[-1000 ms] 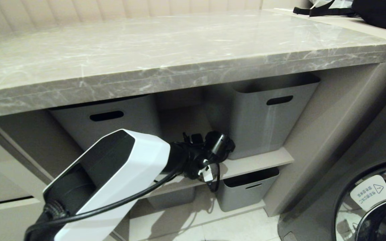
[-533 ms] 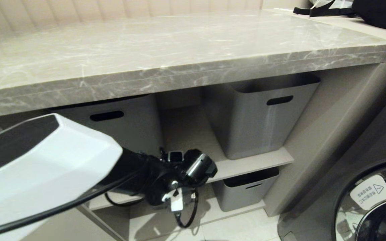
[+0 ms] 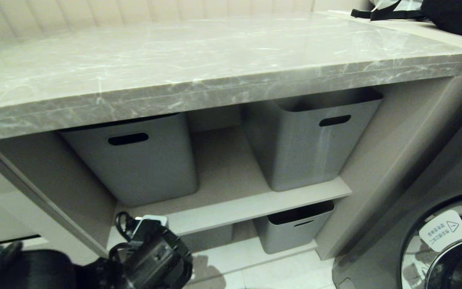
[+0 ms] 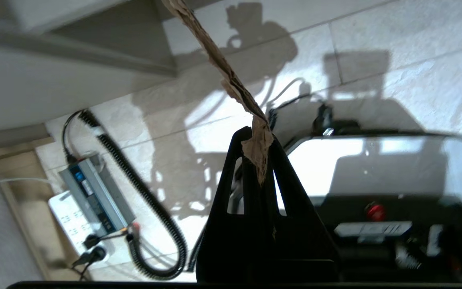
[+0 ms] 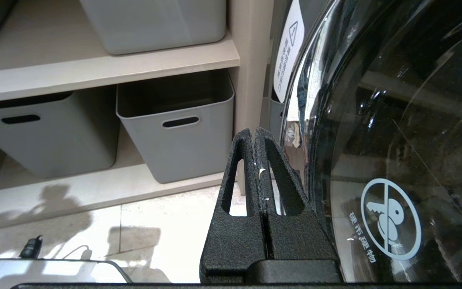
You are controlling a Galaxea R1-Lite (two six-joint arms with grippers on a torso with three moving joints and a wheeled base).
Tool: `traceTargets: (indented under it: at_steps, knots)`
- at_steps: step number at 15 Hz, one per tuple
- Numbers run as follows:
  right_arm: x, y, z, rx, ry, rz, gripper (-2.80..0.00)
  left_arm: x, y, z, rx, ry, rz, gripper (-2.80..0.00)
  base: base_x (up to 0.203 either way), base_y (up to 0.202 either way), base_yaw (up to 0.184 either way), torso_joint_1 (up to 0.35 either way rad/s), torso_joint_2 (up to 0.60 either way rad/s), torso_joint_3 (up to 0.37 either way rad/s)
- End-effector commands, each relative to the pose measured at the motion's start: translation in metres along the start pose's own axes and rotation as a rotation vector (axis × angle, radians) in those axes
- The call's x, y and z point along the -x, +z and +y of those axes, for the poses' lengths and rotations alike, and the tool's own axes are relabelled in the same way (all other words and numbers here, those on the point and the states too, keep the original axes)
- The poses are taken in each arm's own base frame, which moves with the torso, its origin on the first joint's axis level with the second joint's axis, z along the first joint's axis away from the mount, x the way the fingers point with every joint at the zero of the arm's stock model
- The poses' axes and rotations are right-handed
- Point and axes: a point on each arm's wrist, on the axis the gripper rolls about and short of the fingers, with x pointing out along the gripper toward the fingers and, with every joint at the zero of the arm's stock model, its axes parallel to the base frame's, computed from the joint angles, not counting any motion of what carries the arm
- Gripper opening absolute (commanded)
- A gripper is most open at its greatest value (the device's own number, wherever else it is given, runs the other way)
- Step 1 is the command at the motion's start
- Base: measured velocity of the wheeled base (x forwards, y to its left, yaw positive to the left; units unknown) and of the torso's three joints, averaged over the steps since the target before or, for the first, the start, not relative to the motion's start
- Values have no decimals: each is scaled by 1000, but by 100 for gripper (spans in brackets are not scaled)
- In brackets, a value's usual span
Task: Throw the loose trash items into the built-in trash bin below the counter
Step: Put the garbage in the trash can
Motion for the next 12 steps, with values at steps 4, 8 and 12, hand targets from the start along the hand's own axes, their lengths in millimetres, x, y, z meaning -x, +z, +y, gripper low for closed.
traceTargets:
  at_steps: [4,8,12]
  knots:
    - [0,0,0,0,0,0,-280,20,-28,51,63,32,-13,-280,0,0,0,0,0,0]
    - [0,0,0,0,0,0,-280,18,-30,91,185,111,1,-280,0,0,0,0,0,0]
    - [0,0,0,0,0,0,-280,31,-31,157,345,245,-20,-280,0,0,0,0,0,0]
